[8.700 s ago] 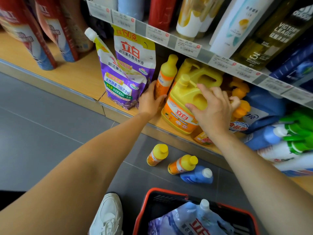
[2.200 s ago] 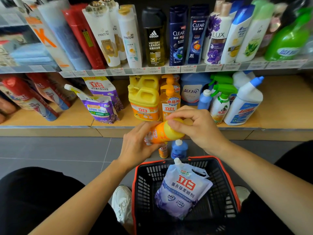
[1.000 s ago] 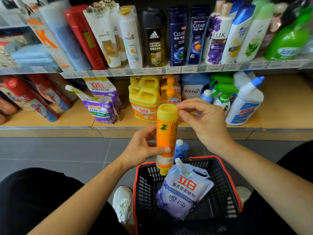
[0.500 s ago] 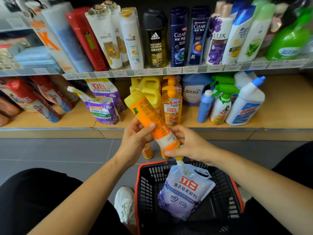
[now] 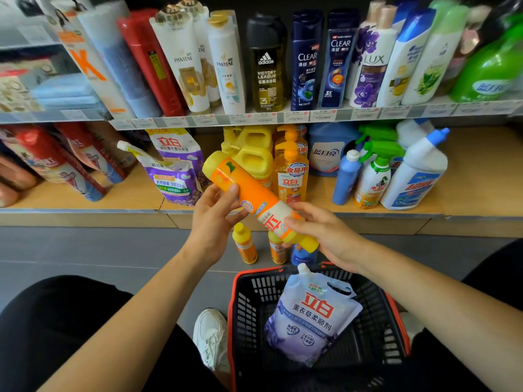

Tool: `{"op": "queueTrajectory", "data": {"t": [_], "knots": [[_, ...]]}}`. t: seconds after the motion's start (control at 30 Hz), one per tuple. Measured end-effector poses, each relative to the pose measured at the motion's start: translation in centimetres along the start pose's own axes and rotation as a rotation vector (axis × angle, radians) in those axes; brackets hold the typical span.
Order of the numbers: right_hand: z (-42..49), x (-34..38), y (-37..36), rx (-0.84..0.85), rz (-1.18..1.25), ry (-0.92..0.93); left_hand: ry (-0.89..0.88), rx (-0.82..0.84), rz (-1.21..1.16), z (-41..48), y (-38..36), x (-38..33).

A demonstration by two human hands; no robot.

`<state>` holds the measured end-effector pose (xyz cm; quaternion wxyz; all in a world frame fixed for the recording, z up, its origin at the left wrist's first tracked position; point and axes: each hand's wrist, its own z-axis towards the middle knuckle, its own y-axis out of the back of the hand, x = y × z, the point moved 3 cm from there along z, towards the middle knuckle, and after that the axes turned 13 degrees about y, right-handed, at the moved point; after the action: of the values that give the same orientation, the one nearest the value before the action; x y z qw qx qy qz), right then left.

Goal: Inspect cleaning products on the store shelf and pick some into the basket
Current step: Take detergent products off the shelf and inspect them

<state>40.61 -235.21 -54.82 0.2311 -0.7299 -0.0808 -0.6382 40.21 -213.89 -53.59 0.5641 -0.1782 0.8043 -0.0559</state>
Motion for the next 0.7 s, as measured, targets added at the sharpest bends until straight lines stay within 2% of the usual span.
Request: {"op": "queueTrajectory", "data": {"t": [0.13,0.37,0.47,0.57,0.7], "knots": [[-0.2,0.1,0.1,-0.044,-0.040,0.013,-0.015,-0.006,0.025,0.2,0.0,0.3],[-0.1,0.0,0.4,-0.010,0.096,-0.079,0.029,-0.083,-0.161,0.7,0.7,-0.4],[0.0,-0.1,0.4,-0.018,0.069,-0.023,-0.005,-0.096,-0.156,0.5,1.1,-0.7],[0.4,0.0,1.1,-0.106,-0.068,0.068,-0.005,-0.107,-0.134,0.6,1.5,-0.6],[0.9,0.7,2.8,-0.206,-0.199,0.162,0.128,-0.173,-0.016,0.9,2.4,-0.1]]}}
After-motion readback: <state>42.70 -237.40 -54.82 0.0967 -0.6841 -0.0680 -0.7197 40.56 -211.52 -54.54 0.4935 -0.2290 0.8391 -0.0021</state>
